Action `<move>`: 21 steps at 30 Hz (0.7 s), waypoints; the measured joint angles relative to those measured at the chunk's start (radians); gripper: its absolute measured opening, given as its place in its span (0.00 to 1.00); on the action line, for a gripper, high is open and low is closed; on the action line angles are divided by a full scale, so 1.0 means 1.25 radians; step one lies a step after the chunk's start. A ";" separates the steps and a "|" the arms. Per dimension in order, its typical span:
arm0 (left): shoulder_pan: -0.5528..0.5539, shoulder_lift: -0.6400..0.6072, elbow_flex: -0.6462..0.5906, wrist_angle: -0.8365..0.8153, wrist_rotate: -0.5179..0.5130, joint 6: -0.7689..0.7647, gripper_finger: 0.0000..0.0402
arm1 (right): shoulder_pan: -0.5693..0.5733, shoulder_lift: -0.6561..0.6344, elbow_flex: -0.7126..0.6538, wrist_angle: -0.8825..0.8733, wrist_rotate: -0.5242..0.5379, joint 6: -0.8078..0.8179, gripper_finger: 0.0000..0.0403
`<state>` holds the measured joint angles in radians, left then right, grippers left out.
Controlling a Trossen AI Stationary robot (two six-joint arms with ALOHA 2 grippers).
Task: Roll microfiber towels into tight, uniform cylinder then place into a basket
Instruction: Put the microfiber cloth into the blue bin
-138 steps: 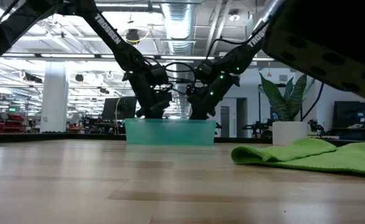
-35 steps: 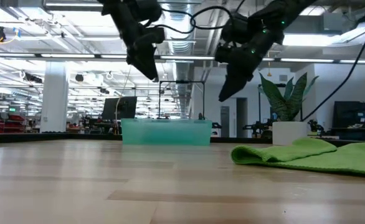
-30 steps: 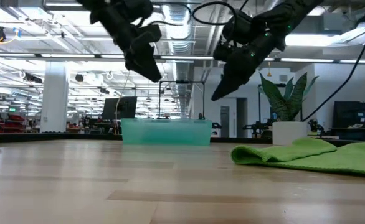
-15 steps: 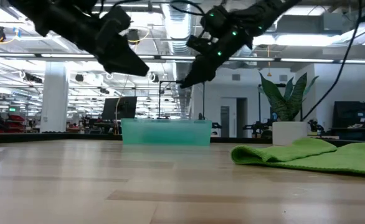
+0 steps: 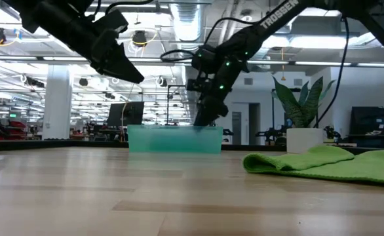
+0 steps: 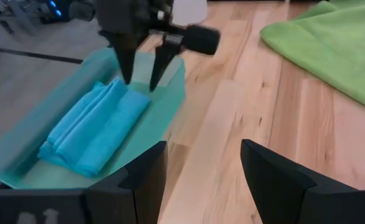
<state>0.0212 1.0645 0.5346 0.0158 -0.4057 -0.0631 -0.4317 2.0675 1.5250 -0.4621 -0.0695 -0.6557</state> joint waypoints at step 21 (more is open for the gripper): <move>0.002 0.000 0.000 0.004 -0.021 -0.010 0.49 | -0.009 0.027 0.089 -0.100 -0.023 -0.080 0.50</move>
<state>0.0232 1.0645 0.5346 0.0204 -0.4314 -0.0757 -0.4433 2.1012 1.6360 -0.5868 -0.0980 -0.7558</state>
